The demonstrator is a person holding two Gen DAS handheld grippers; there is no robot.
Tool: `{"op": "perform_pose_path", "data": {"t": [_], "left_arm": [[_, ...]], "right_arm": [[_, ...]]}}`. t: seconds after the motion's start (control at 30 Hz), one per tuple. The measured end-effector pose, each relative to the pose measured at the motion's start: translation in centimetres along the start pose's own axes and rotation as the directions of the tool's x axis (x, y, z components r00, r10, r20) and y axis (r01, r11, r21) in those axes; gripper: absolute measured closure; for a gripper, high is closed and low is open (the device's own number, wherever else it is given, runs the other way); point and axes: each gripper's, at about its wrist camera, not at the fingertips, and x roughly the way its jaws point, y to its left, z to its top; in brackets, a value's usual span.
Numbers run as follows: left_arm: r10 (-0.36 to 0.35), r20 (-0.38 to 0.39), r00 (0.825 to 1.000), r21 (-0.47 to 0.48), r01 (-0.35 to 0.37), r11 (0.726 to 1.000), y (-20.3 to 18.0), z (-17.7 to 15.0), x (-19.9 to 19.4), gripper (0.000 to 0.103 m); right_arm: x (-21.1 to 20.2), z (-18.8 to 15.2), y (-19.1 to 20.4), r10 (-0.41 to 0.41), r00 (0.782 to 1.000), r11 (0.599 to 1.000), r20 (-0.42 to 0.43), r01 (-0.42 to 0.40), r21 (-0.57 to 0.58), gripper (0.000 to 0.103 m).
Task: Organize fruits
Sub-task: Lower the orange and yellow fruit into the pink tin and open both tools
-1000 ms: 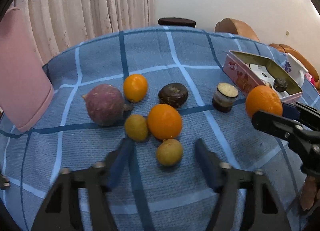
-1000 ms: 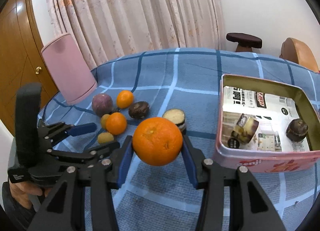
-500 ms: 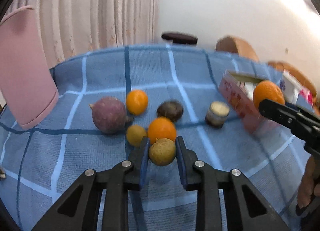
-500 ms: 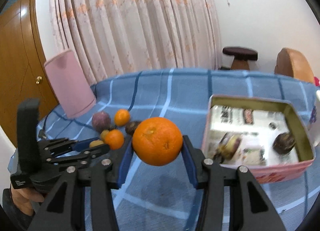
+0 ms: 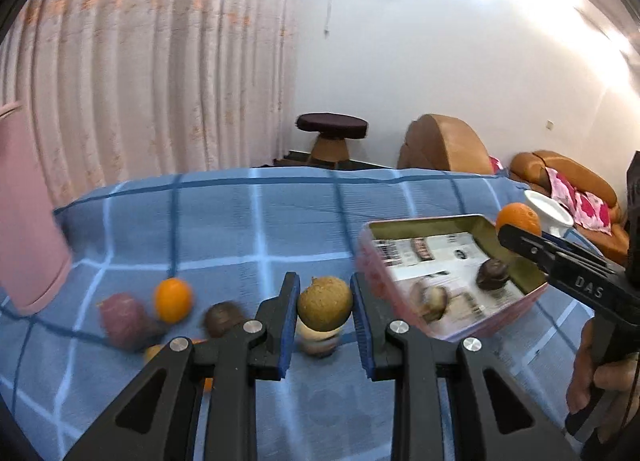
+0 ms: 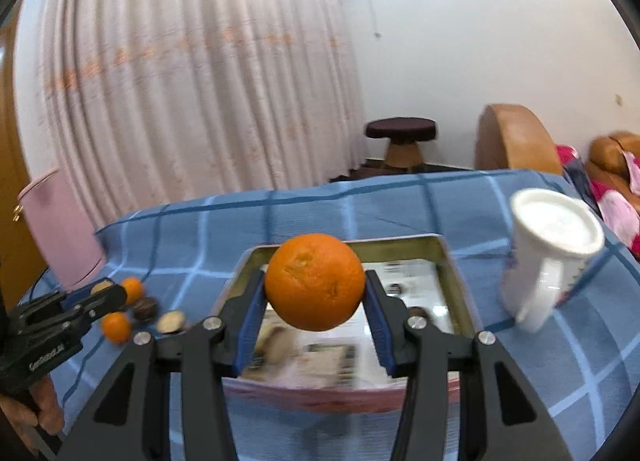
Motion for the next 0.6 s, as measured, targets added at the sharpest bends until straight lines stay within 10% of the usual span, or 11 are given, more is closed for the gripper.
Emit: {"op": "perform_pose_path", "data": {"t": [0.6], "left_arm": [[-0.056,-0.096,0.994,0.067,0.063,0.996,-10.1,1.2,8.2,0.075]], "right_arm": [[3.8,0.2,-5.9,-0.108,0.988,0.994,-0.113,0.11,0.017,0.052]]}}
